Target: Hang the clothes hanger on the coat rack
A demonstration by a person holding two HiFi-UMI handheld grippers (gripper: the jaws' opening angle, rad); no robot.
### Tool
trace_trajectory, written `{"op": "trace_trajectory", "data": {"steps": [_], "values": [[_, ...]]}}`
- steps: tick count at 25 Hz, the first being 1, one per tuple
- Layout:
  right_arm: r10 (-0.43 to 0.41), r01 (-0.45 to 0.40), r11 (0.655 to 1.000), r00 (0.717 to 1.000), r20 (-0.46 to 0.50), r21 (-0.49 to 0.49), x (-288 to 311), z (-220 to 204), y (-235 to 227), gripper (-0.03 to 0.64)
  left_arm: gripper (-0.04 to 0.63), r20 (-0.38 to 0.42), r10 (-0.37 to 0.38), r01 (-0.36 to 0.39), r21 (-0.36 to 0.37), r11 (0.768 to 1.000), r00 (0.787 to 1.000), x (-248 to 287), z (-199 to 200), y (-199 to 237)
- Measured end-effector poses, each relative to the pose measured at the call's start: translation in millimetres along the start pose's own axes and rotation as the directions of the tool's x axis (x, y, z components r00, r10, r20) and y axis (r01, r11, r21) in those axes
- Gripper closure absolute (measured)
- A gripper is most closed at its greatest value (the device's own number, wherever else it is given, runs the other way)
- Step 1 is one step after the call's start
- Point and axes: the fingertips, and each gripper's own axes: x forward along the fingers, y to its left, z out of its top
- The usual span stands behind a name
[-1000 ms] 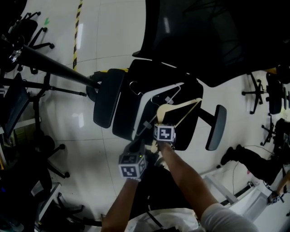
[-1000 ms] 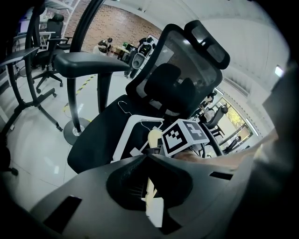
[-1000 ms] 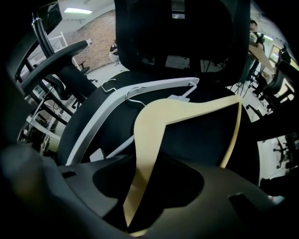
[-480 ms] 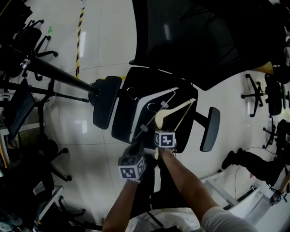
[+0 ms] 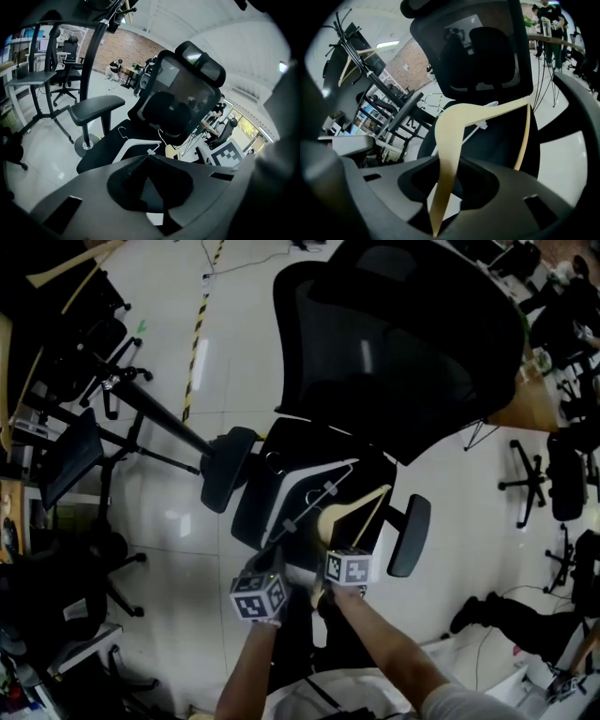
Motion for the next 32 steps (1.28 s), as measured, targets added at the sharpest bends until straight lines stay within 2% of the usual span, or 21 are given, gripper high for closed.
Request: {"op": "trace_trajectory", "data": {"steps": [7, 12, 17, 23, 27, 32], "values": [[0.135, -0.133, 0.989, 0.990, 0.031, -0.059, -73.8, 25.8, 28.3, 0.480, 0.604, 0.103, 0.038, -0.039, 0.008, 0.999, 0.994, -42.1, 26.2, -40.6], [0.285, -0.283, 0.957, 0.958, 0.038, -0.058, -126.9, 38.8, 68.9, 0.480, 0.604, 0.158, 0.041, -0.046, 0.029, 0.999, 0.987, -80.8, 46.8, -66.7], [0.429, -0.420, 0.896, 0.903, 0.036, -0.143, -168.9, 61.1, 118.8, 0.480, 0.604, 0.272, 0.047, -0.069, 0.072, 0.995, 0.961, -119.4, 87.6, -89.1], [0.548, -0.532, 0.820, 0.836, 0.021, -0.211, -222.5, 67.1, 163.6, 0.480, 0.604, 0.375, 0.051, -0.097, 0.106, 0.990, 0.926, -175.6, 115.1, -115.6], [0.618, -0.592, 0.761, 0.786, 0.021, -0.265, -252.4, 84.9, 195.9, 0.480, 0.604, 0.438, 0.071, -0.128, 0.103, 0.986, 0.896, -209.1, 130.9, -116.6], [0.683, -0.646, 0.690, 0.730, -0.001, -0.326, -281.1, 105.7, 229.3, 0.480, 0.604, 0.515, 0.113, -0.178, 0.079, 0.981, 0.850, -248.6, 144.7, -116.4]]}}
